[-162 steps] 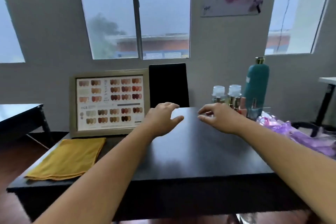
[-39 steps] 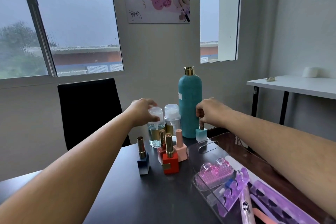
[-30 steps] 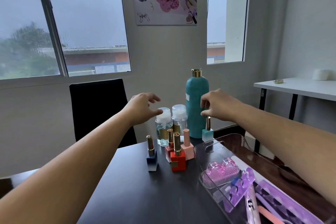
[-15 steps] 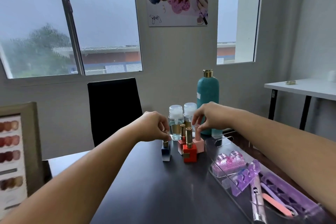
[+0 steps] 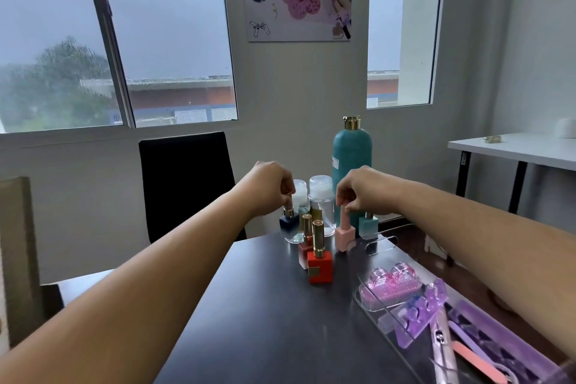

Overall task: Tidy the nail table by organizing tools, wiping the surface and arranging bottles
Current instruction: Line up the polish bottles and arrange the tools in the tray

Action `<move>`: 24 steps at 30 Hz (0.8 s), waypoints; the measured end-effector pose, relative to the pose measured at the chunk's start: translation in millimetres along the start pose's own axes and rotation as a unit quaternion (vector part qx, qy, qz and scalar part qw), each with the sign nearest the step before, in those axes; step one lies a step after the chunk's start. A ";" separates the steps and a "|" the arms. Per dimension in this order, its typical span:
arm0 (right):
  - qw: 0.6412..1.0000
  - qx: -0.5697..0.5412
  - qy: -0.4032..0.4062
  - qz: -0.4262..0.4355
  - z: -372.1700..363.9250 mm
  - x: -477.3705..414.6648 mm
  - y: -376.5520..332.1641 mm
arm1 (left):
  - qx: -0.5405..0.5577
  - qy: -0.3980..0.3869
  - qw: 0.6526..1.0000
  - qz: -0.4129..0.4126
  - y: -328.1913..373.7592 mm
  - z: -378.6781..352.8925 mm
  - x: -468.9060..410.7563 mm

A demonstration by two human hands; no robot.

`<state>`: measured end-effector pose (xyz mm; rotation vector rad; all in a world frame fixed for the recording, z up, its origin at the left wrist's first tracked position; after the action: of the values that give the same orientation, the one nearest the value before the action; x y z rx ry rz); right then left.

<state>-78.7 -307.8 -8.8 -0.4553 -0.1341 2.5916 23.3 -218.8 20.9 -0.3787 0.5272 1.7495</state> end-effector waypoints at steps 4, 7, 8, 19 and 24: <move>1.000 0.012 -0.004 -0.011 -2.3 -3.6 9.6 | 0.025 0.008 1.000 -0.011 10.4 -5.5 -15.5; 1.000 0.019 -0.003 -0.018 -3.8 -6.4 14.4 | 0.049 -0.007 0.999 -0.021 17.7 -16.8 -22.5; 1.000 0.020 -0.001 -0.020 -3.8 -7.4 15.4 | 0.052 -0.016 0.998 -0.027 20.9 -21.3 -24.9; 0.993 0.112 0.015 -0.024 -5.7 -11.1 16.8 | 0.028 -0.115 0.990 -0.073 54.0 -66.7 -45.3; 0.991 0.131 0.032 -0.011 -1.9 -10.9 15.0 | 0.018 -0.114 0.991 -0.068 54.4 -77.1 -48.4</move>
<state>-76.1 -326.1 -10.1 -0.4359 0.2186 2.5232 -19.9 -310.1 -11.1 -0.1803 0.3602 1.6241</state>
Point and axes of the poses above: each hand's wrist, its own x-axis away from the middle knuckle, its own z-axis out of the back of the hand, y = z × x, the point moved 10 cm from there along -x, towards the middle knuckle, and after that the axes turned 7 degrees about y, right-handed, at the moved point
